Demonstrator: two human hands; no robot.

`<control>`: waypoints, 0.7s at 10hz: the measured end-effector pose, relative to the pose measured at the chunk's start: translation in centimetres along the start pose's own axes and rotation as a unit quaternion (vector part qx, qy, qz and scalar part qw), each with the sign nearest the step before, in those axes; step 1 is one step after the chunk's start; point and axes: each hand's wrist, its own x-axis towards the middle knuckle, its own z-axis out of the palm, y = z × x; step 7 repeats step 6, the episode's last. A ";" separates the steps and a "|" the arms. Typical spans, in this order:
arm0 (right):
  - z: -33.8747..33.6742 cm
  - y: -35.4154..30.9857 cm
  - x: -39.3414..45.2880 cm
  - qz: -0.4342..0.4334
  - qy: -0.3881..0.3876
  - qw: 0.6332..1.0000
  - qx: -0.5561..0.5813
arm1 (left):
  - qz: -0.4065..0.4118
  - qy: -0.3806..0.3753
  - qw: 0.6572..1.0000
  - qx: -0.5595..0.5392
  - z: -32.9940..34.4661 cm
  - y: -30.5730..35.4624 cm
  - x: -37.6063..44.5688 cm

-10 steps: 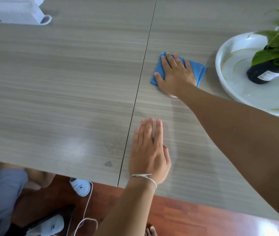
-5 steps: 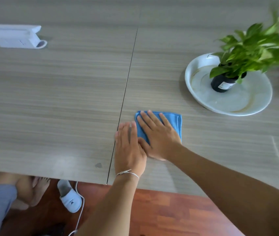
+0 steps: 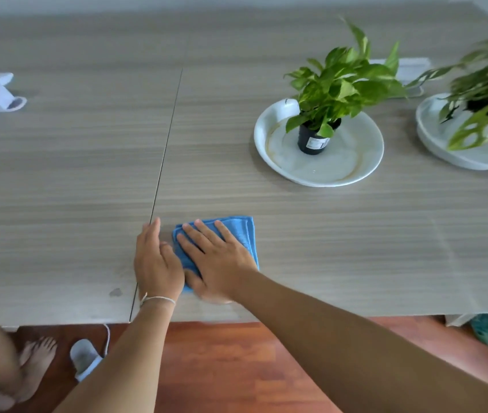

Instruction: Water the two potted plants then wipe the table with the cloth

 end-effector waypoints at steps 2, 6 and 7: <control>-2.9 2.3 -1.8 0.093 0.161 0.922 0.339 | 0.072 -0.018 0.997 0.019 0.3 -0.1 0.0; -5.1 21.9 -22.0 0.222 0.198 0.952 0.068 | 0.163 -0.099 0.981 0.040 3.1 4.4 -2.1; -5.1 21.9 -22.0 0.222 0.198 0.952 0.068 | 0.163 -0.099 0.981 0.040 3.1 4.4 -2.1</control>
